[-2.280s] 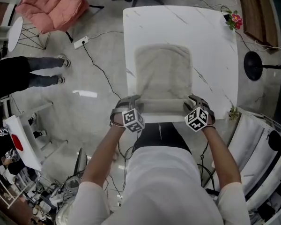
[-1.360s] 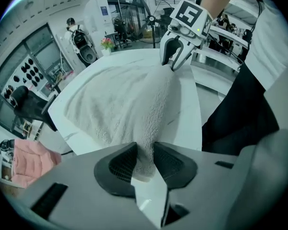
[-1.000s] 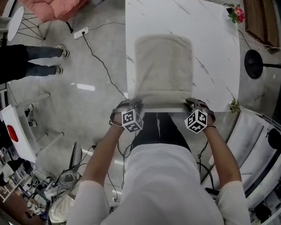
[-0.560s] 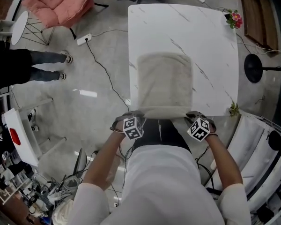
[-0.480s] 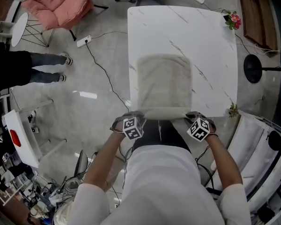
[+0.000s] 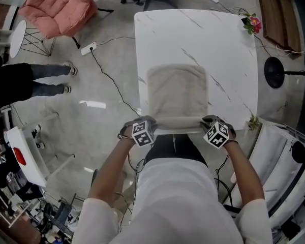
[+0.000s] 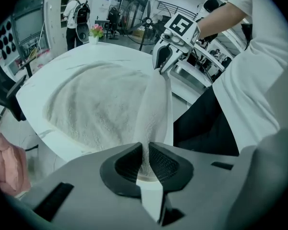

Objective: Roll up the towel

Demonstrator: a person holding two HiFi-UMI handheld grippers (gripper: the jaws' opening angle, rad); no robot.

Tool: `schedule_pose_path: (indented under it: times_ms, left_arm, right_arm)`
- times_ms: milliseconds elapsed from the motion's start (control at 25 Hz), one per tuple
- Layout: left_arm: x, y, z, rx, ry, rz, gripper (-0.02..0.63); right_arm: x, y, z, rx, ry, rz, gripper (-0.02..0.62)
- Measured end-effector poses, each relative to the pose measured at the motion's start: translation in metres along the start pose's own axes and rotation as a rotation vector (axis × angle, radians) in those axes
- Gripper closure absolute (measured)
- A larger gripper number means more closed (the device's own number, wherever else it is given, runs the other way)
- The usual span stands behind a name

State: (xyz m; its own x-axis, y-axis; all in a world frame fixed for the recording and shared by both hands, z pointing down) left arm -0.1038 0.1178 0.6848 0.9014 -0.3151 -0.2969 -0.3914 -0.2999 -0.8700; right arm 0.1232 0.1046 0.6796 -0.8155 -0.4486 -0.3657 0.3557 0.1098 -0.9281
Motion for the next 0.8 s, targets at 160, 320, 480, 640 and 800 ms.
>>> schedule_pose_path:
  times_ms: [160, 320, 480, 640, 800]
  left_arm:
    - [0.009, 0.005, -0.027, 0.1, -0.022, 0.001, 0.542]
    - [0.012, 0.003, -0.047, 0.234, -0.063, -0.02, 0.512]
    - [0.01, 0.002, -0.065, 0.336, -0.028, -0.03, 0.443]
    - [0.01, -0.004, -0.073, 0.35, 0.021, -0.005, 0.429]
    - [0.012, -0.001, -0.07, 0.357, 0.065, 0.024, 0.435]
  right_arm:
    - [0.006, -0.008, 0.019, -0.06, -0.012, 0.002, 0.525]
    - [0.013, -0.016, 0.035, -0.144, 0.02, 0.002, 0.507]
    - [0.016, -0.024, 0.048, -0.232, 0.039, -0.001, 0.418]
    - [0.012, -0.03, 0.051, -0.248, 0.055, -0.024, 0.406]
    - [0.013, -0.022, 0.047, -0.239, 0.053, -0.022, 0.426]
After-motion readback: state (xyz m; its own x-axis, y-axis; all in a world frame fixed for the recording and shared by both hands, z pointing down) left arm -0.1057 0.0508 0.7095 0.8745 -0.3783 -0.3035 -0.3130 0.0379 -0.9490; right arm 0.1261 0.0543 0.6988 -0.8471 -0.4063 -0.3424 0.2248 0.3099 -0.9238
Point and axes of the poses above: the fingertips, and each gripper's own axes: y backward along the fingers, z to its right, x out of its top, the point moved 2 cm from there along y, backward along the fingers, and after that the axes turned 7 degrees about -x, right-handed, at the moved point
